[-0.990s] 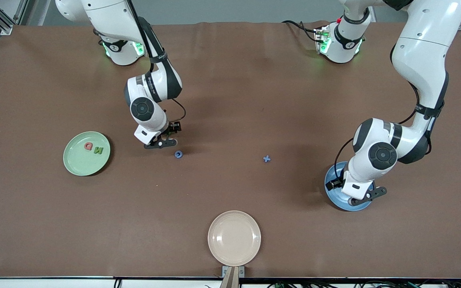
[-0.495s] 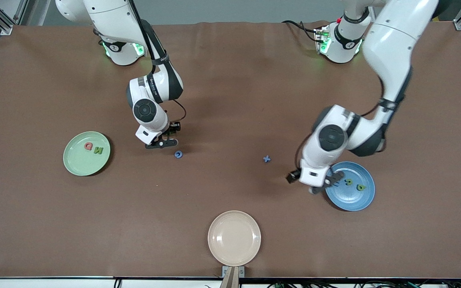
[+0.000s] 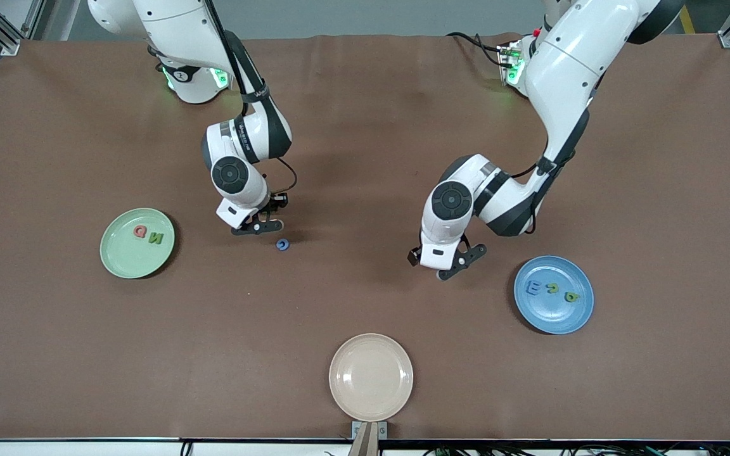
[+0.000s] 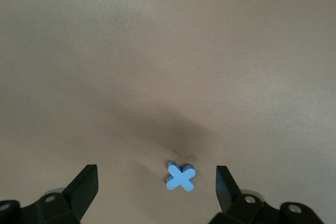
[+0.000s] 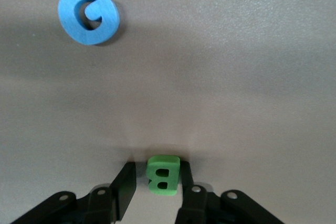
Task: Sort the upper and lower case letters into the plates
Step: 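Place the B on the green plate while the left places blue x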
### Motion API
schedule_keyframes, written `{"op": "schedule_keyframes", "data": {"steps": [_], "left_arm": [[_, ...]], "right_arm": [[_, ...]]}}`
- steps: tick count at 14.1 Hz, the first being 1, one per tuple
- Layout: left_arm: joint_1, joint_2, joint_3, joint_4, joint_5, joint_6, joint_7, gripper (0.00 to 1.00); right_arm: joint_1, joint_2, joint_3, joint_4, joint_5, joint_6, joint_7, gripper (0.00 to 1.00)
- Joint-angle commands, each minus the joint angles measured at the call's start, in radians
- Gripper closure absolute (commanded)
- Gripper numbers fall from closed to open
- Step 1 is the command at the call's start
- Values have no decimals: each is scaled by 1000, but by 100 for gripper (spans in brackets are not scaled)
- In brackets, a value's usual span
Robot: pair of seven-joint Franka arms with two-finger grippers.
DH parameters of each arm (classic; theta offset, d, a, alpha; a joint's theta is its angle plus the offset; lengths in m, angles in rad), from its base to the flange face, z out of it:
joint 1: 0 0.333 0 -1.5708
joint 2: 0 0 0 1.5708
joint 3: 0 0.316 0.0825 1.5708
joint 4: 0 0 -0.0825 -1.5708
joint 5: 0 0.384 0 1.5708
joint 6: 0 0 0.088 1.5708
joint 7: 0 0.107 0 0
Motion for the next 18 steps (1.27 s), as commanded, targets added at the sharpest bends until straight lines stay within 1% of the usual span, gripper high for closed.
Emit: {"op": "schedule_keyframes", "data": {"steps": [1, 2, 4, 6, 8, 10, 11, 12, 14, 15, 16, 17, 18], "left_arm": [[-20, 16, 4, 9, 6, 19, -3, 7], [-21, 20, 4, 9, 6, 23, -3, 12], [-26, 33, 4, 9, 6, 42, -1, 18], [-26, 37, 4, 9, 8, 51, -1, 20], [-29, 39, 4, 9, 6, 53, -1, 24], [-29, 42, 4, 9, 8, 53, -1, 30], [-29, 51, 4, 11, 9, 54, -1, 33], [-27, 51, 4, 11, 12, 54, -1, 34], [-27, 56, 4, 11, 12, 71, -1, 36], [-27, 54, 4, 11, 12, 71, -1, 40], [-26, 54, 4, 14, 12, 71, -1, 46], [-26, 54, 4, 16, 9, 71, -1, 56], [-23, 53, 4, 14, 9, 71, 2, 67]], "right_arm": [[11, 3, 1, -19, 21, 13, 3, 74], [11, 3, 1, -19, 21, 13, 1, 78], [17, 3, 1, -17, 21, 13, 1, 83], [15, -9, -1, -16, 21, 0, 1, 86], [5, -52, -13, -8, 17, -65, -15, 87], [-12, -99, -76, 19, 2, -156, -50, 87], [-14, -104, -128, 39, 1, -203, -108, 87], [-12, -107, -198, 62, 1, -245, -196, 87], [-12, -106, -310, 78, 1, -263, -372, 87], [-14, -101, -356, 79, 1, -262, -444, 87], [-20, -97, -399, 81, 1, -257, -516, 87], [-40, -94, -419, 87, 1, -251, -582, 87], [-81, -90, -421, 90, 1, -238, -642, 87]]}}
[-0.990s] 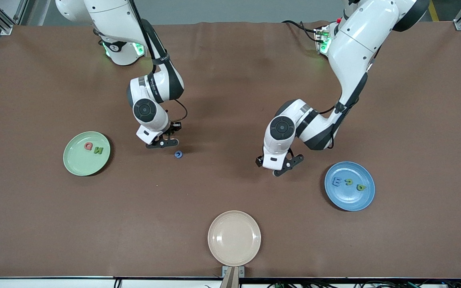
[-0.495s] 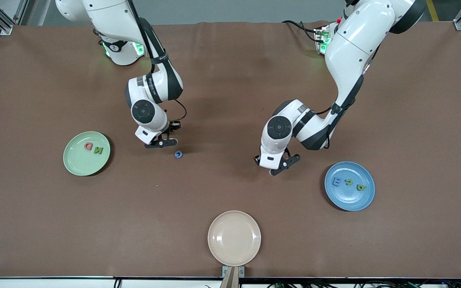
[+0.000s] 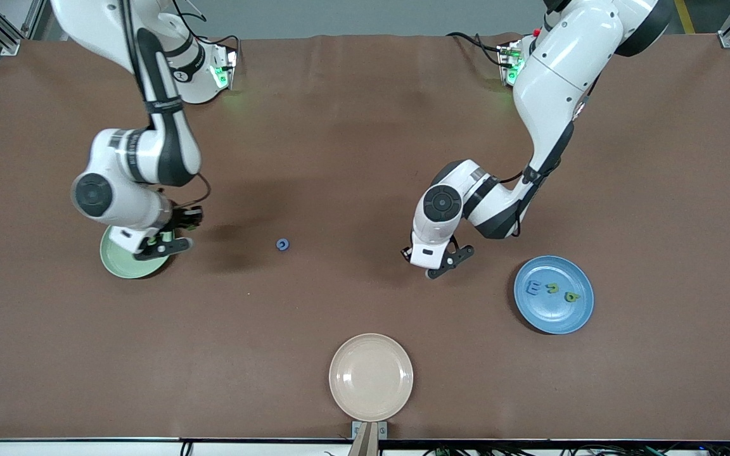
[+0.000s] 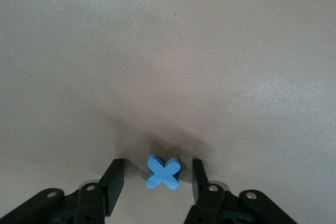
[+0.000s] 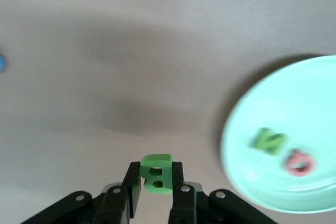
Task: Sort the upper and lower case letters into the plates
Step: 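Place the B on the green plate while the left places blue x, then grasp the blue G with the right gripper while the left returns to rest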
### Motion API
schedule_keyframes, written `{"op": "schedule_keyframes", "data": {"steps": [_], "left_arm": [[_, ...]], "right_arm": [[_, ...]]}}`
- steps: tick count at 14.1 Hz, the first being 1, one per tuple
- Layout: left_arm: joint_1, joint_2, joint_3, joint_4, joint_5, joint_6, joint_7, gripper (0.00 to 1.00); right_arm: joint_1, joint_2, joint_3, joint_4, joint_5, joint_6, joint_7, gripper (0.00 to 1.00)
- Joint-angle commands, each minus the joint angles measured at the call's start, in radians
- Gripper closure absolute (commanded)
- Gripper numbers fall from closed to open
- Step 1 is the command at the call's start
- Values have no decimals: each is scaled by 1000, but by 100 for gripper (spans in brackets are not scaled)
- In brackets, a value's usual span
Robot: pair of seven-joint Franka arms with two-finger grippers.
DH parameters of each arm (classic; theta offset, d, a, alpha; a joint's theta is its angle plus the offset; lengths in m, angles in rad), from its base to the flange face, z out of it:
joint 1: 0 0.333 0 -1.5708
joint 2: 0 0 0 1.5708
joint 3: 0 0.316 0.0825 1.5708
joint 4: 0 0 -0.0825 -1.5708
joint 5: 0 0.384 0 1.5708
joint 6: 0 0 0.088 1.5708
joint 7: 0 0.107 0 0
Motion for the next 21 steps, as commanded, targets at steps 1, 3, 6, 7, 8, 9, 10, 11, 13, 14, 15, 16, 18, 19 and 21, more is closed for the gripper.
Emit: {"op": "schedule_keyframes", "data": {"steps": [1, 3, 6, 7, 8, 9, 10, 11, 13, 14, 15, 16, 18, 19, 21], "left_arm": [[1, 3, 4, 9, 9, 5, 6, 76], [1, 2, 4, 9, 9, 5, 12, 93], [12, -17, 5, 20, 19, 5, 14, 99], [26, -30, 8, 43, 20, -6, 17, 99], [49, -47, 9, 52, 20, -8, 35, 99], [81, -69, 9, 55, 20, -8, 66, 99], [115, -86, 9, 55, 20, -11, 124, 99], [148, -96, 9, 55, 20, -23, 197, 99], [216, -119, 7, 57, 20, -55, 337, 99], [251, -124, 7, 57, 20, -67, 406, 99], [279, -127, 9, 57, 20, -73, 457, 99], [312, -127, 7, 55, 19, -89, 490, 99], [349, -115, 9, 54, 20, -93, 511, 99], [359, -112, 12, 55, 20, -93, 518, 99], [389, -98, 15, 54, 20, -93, 569, 97]], "right_arm": [[-94, 9, -10, 4, -1, 35, -177, 87], [-175, 49, -6, 16, 3, 86, -328, 87], [-215, 121, -6, 16, 13, 158, -388, 87], [-228, 136, -3, 18, 16, 172, -405, 87], [-254, 152, 18, 28, 19, 190, -439, 87], [-292, 167, 43, 41, 19, 197, -472, 87], [-345, 182, 87, 61, 20, 198, -496, 87], [-405, 189, 138, 68, 20, 200, -500, 87], [-488, 193, 224, 79, 19, 226, -502, 87], [-508, 198, 244, 79, 17, 240, -502, 87], [-516, 198, 252, 79, 19, 241, -502, 87], [-516, 198, 255, 78, 17, 240, -502, 87], [-515, 198, 255, 78, 17, 240, -502, 84], [-513, 198, 255, 78, 17, 238, -502, 75], [-507, 195, 255, 78, 17, 232, -499, 15]]}}
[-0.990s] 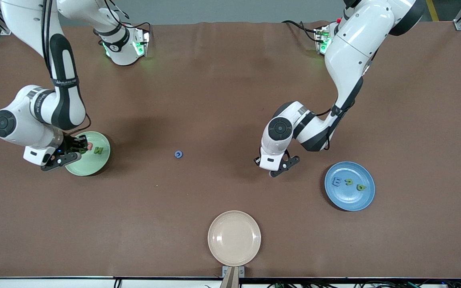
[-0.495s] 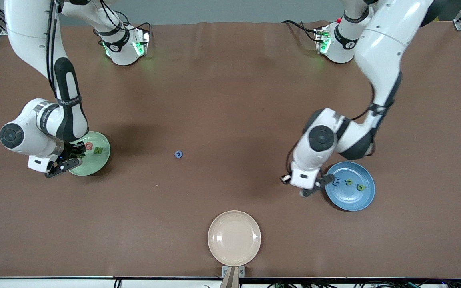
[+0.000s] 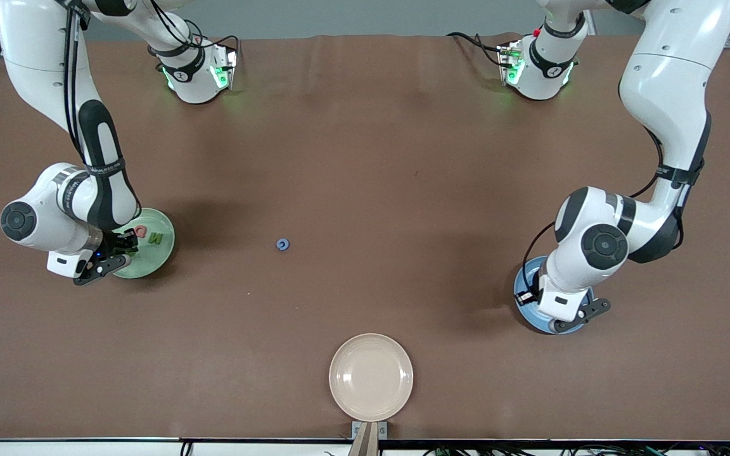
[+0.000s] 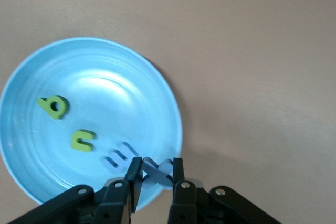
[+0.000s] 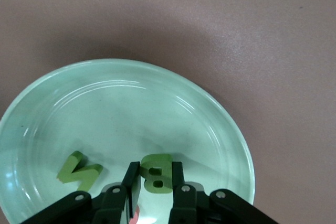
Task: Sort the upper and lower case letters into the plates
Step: 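Grasp the blue G with the right gripper while the left returns to rest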
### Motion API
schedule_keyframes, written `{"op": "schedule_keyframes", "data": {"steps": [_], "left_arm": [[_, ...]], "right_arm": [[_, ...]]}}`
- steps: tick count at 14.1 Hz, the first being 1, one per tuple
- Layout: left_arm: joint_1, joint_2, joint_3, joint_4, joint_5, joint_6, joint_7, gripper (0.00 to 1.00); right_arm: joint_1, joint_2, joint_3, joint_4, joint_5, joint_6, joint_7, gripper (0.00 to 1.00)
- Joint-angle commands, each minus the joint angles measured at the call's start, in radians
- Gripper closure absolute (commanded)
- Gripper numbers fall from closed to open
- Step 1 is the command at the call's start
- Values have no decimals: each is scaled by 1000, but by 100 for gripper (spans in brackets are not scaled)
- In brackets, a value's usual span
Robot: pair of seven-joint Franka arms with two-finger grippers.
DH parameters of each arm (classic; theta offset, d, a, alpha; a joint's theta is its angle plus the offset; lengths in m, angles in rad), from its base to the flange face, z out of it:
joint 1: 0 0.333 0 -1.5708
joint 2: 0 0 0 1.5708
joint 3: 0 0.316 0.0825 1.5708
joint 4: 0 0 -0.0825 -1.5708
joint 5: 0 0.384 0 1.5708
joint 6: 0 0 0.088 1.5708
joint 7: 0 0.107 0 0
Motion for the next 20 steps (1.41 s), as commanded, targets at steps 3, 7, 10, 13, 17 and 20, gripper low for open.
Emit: {"op": "schedule_keyframes", "data": {"steps": [3, 7, 10, 13, 17, 20], "left_arm": [[86, 26, -1, -5, 17, -9, 124, 84], [85, 42, -1, 25, 17, -9, 119, 45], [77, 28, -2, 32, 17, -26, 119, 0], [51, 37, -6, 178, 13, -216, 138, 0], [37, -18, -16, 246, 3, -345, 151, 0], [69, -116, -12, 242, 2, -358, 277, 0]], "right_arm": [[4, -35, 9, 9, 16, -44, -1, 2], [103, -105, 7, 12, 16, -153, 304, 2], [216, -136, 9, 12, 16, -207, 650, 1], [316, -135, 10, 14, 19, -198, 915, 0], [444, -124, 10, 18, 123, -135, 1107, 0], [534, -89, 10, 18, 128, -28, 1269, 0]]}}
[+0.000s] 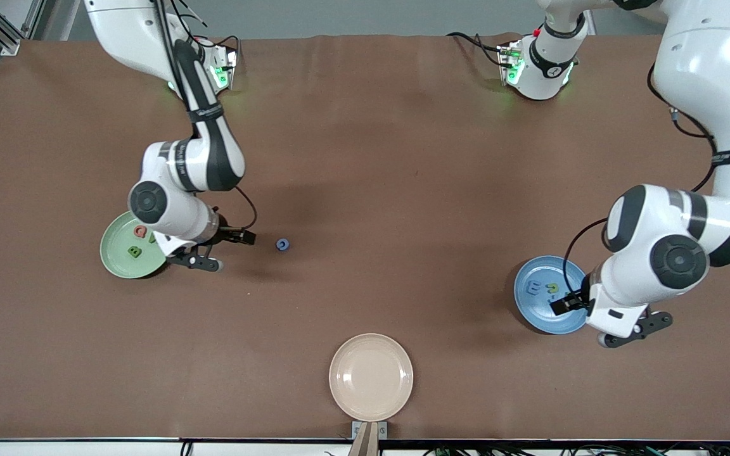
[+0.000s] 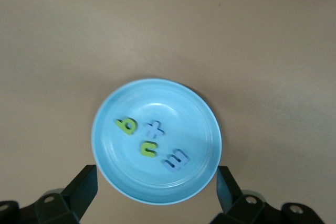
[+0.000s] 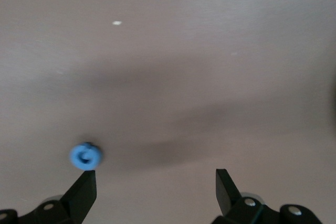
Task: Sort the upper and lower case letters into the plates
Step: 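Grasp the blue G with the right gripper while the left returns to rest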
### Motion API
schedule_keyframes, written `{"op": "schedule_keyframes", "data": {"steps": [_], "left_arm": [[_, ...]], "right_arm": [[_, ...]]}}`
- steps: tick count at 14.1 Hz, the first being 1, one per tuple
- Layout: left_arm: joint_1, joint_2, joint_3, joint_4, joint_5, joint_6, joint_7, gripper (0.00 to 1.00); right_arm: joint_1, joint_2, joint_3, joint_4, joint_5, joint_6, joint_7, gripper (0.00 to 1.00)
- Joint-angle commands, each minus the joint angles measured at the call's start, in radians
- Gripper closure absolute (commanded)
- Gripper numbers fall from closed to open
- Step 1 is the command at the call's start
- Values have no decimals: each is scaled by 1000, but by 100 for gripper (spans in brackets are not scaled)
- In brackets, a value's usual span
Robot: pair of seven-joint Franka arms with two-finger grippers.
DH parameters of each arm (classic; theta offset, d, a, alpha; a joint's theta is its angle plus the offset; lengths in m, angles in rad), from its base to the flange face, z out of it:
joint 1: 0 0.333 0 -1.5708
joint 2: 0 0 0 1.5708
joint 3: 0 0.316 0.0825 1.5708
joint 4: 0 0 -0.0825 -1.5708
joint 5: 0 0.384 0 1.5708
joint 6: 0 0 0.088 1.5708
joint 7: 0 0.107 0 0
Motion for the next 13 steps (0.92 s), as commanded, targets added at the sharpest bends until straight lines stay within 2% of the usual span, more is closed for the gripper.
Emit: {"op": "schedule_keyframes", "data": {"steps": [1, 4, 7, 9, 10, 13], "left_arm": [[40, -107, 1, -16, 0, -41, 125, 0], [47, -204, -1, -15, -4, -167, 172, 0], [86, -299, 1, -15, -90, -251, 250, 0], [125, -359, 1, -16, -156, -346, 386, 0], [144, -385, 1, -16, -199, -382, 445, 0], [172, -486, 16, -54, -276, -442, 493, 0]], "right_arm": [[87, 44, -10, -15, 23, 109, 155, 0], [166, 115, -11, -13, 23, 206, 284, 1], [199, 166, -11, 11, 23, 234, 352, 2], [202, 198, -10, 43, 23, 232, 360, 4], [205, 198, -10, 44, 23, 231, 358, 8], [205, 198, -10, 42, 20, 226, 357, 31]]}}
